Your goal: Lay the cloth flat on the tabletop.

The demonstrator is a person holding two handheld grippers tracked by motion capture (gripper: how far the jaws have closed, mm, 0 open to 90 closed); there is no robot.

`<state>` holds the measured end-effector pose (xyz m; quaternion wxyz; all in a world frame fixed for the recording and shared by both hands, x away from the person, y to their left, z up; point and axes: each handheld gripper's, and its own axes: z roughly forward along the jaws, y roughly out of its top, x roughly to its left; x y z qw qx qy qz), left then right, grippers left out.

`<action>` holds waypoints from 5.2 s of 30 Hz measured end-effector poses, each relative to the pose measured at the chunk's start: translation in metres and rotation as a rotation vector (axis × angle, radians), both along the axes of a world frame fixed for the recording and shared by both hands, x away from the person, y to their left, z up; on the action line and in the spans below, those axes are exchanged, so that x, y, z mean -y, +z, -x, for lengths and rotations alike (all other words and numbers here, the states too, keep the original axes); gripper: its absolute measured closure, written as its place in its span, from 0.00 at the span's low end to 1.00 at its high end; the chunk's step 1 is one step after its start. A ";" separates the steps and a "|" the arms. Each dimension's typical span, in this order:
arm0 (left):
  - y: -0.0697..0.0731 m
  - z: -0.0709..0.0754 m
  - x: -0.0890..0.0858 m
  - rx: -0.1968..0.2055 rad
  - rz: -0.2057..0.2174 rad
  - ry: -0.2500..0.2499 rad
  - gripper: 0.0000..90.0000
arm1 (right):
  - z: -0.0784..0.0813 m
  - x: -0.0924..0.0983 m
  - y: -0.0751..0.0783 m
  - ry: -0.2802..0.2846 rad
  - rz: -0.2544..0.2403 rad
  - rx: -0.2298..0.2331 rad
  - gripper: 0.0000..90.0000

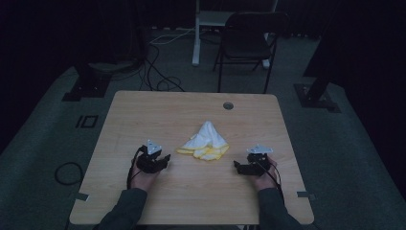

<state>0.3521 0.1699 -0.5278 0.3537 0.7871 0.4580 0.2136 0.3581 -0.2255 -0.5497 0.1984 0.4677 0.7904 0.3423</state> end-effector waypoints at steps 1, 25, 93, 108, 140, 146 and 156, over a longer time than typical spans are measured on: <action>0.000 -0.001 0.001 0.000 -0.003 -0.007 0.59 | 0.000 0.000 0.000 0.000 0.000 0.000 0.16; -0.010 -0.025 0.038 0.020 -0.063 -0.093 0.54 | 0.001 0.000 0.001 0.005 -0.003 0.004 0.23; 0.027 -0.040 0.048 0.053 0.008 -0.090 0.99 | -0.014 -0.112 0.027 0.227 -0.017 0.103 1.00; 0.033 -0.042 0.039 0.064 0.028 -0.068 0.99 | -0.023 -0.043 0.042 0.065 -0.017 0.135 1.00; 0.040 -0.056 0.005 0.048 0.072 0.038 0.99 | -0.036 -0.022 0.053 0.105 -0.096 0.131 0.76; 0.042 -0.063 0.004 0.053 0.085 0.050 0.99 | -0.040 -0.043 0.032 0.207 -0.100 0.074 0.64; 0.055 -0.090 0.007 0.075 0.084 0.077 0.99 | -0.052 -0.060 0.035 0.242 -0.026 0.077 0.99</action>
